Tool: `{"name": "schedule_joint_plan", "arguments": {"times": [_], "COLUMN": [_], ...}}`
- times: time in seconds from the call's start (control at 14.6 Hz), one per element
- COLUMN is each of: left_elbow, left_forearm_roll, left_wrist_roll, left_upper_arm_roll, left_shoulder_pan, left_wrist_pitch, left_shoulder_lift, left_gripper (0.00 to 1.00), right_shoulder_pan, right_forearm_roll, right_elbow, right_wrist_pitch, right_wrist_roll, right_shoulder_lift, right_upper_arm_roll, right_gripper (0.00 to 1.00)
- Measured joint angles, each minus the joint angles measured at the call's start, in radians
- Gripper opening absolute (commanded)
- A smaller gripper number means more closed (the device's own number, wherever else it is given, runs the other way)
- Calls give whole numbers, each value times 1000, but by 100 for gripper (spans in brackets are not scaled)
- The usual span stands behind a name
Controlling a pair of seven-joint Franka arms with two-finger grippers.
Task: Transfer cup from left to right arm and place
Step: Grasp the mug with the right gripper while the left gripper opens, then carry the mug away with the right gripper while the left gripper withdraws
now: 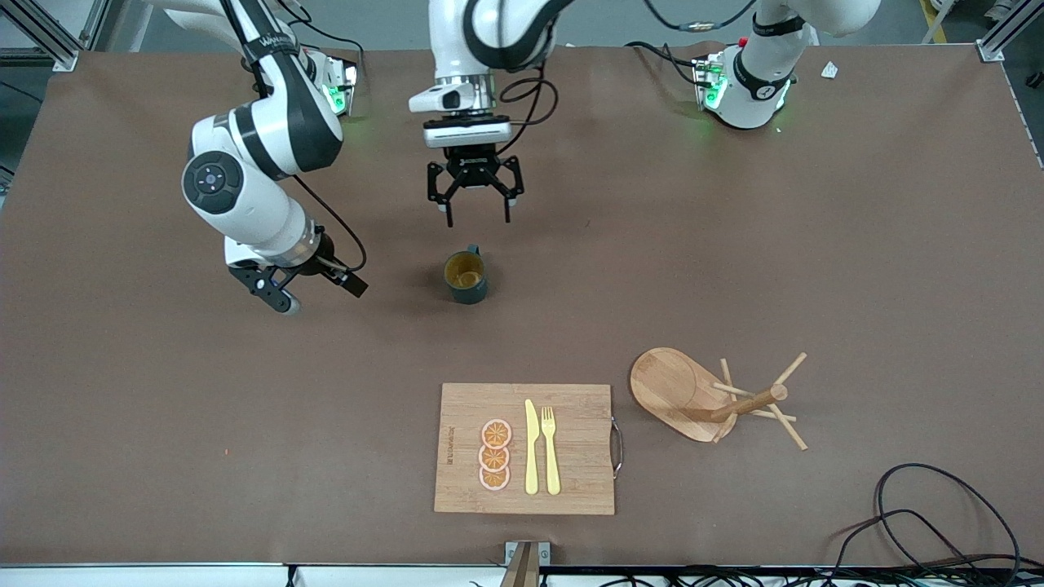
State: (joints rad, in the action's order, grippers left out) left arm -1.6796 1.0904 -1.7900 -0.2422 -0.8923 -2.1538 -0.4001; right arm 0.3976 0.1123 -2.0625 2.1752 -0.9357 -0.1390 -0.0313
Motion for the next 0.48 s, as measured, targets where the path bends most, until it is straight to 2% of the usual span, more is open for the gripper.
{"name": "schedule_joint_plan", "arguments": {"times": [0.21, 0.48], "left_elbow": [-23, 2], "left_forearm_roll": [-128, -377], "left_wrist_roll": [180, 526], "left_upper_arm_roll": [-1, 0], "left_shoulder_pan": [93, 240], "left_wrist_pitch": [-58, -97], "left_shoulder_lift": [48, 80], "left_gripper": [100, 100], "right_shoulder_pan": [63, 139], "right_forearm_roll": [4, 4], "right_elbow": [-30, -46], "right_wrist_pitch": [54, 85], "right_wrist_roll": [-2, -32], "right_shoulder_lift": [-1, -12], "right_upper_arm_roll": [1, 2], "right_gripper": [100, 100]}}
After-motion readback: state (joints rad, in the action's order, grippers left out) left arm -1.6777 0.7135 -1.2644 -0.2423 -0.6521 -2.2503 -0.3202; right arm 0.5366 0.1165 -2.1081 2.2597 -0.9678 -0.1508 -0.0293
